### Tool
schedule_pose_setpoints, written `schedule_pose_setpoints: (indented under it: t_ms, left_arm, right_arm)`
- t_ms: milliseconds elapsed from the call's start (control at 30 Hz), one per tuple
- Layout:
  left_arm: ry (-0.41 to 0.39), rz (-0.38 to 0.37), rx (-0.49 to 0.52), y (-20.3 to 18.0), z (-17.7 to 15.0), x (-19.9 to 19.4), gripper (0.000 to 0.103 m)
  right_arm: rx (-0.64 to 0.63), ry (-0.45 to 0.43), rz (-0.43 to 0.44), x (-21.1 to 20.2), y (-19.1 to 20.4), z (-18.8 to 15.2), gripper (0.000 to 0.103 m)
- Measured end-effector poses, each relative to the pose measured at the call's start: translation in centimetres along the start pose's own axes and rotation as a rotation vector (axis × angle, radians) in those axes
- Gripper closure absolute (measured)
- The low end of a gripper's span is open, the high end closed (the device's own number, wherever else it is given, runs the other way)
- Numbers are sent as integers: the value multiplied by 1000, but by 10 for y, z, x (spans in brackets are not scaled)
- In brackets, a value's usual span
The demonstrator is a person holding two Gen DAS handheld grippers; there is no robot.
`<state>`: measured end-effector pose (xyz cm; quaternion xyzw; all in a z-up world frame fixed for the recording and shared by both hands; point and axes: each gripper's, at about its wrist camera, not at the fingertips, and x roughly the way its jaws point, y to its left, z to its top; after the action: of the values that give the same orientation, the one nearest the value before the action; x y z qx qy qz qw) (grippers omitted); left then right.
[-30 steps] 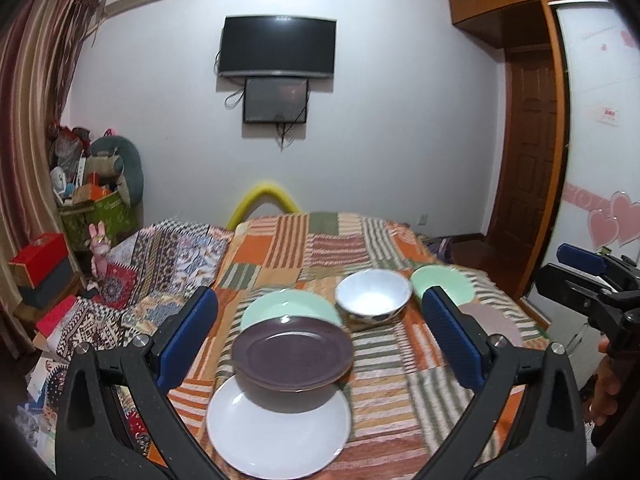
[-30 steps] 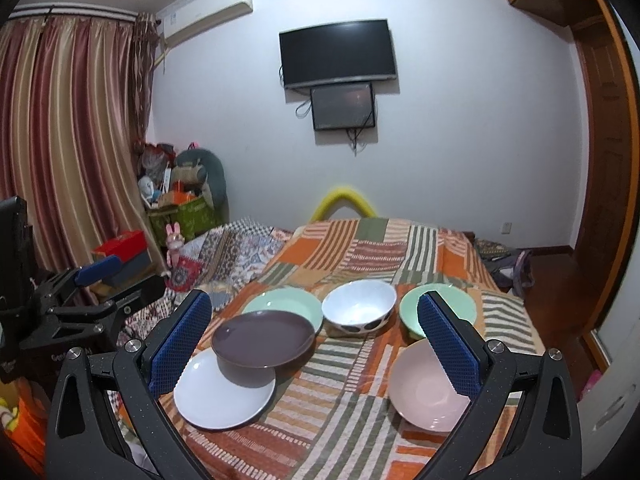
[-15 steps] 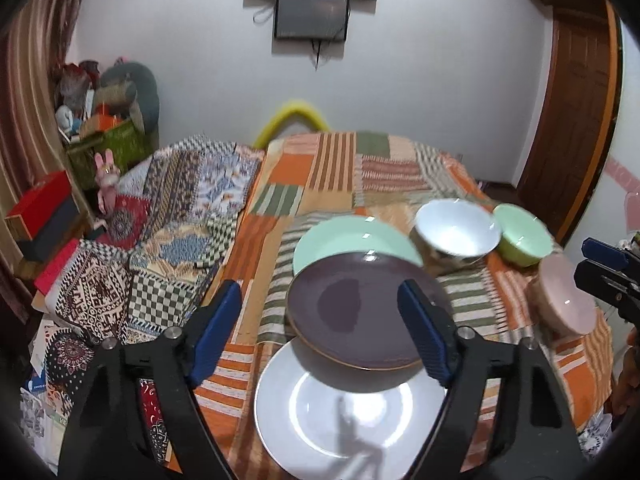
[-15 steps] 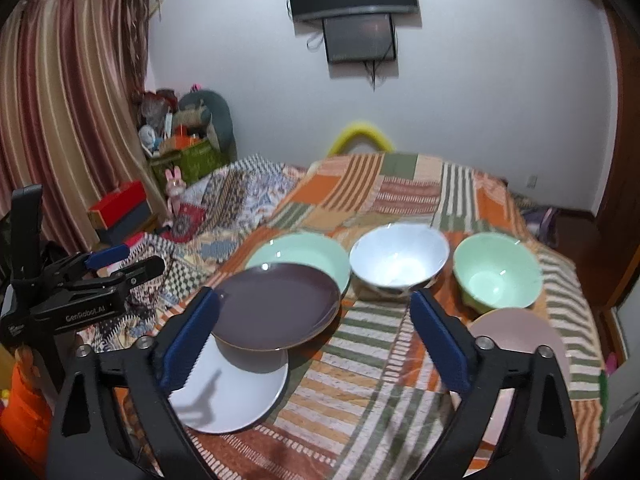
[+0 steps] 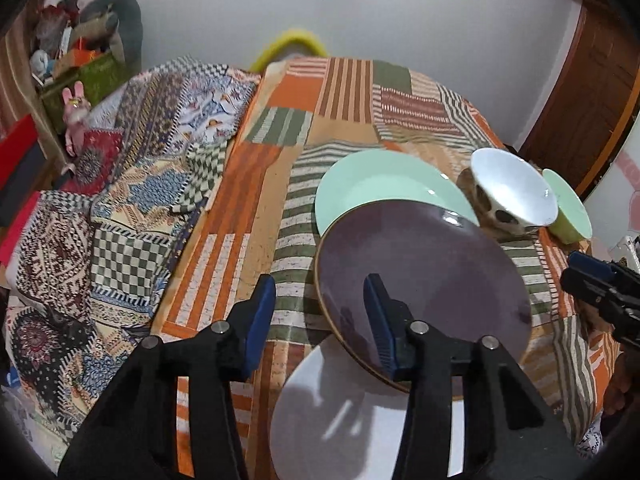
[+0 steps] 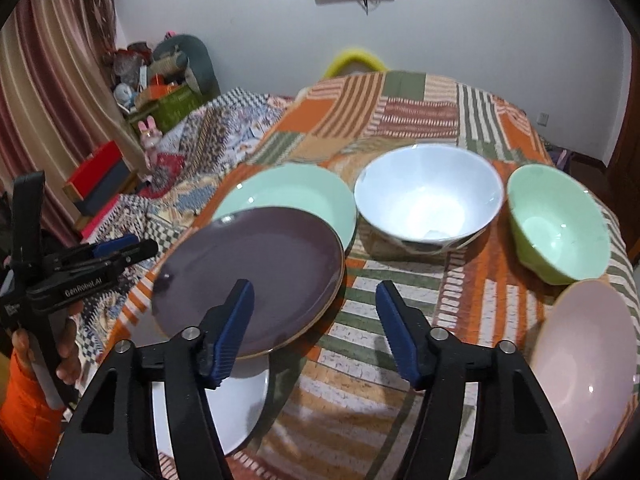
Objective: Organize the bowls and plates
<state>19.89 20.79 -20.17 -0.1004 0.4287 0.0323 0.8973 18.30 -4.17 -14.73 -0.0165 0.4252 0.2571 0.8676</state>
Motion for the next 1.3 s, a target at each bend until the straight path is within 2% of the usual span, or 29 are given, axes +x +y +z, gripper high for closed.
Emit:
schedule_pose_setpoints:
  t_ms: [100,233,333,900,1300]
  left_arm:
    - [18,-14,-5,5,2,12,63]
    - [50,-55,-12,7,4,25,69]
    - [64,-77,-7,7,5,31,74]
    - [101,-112,17,1,2,45,76]
    - [78,-109,21,-6,-2,37,77]
  right_arm:
    - [6,33,-14,17,-3,-1,58]
    - [29,72,-15,31,-8,-1,65]
    - [45,91,-7,37,-10,-1,66]
    - [78,147,84,61,-12,5,76]
    - [74,125,66,55,-11,1,78]
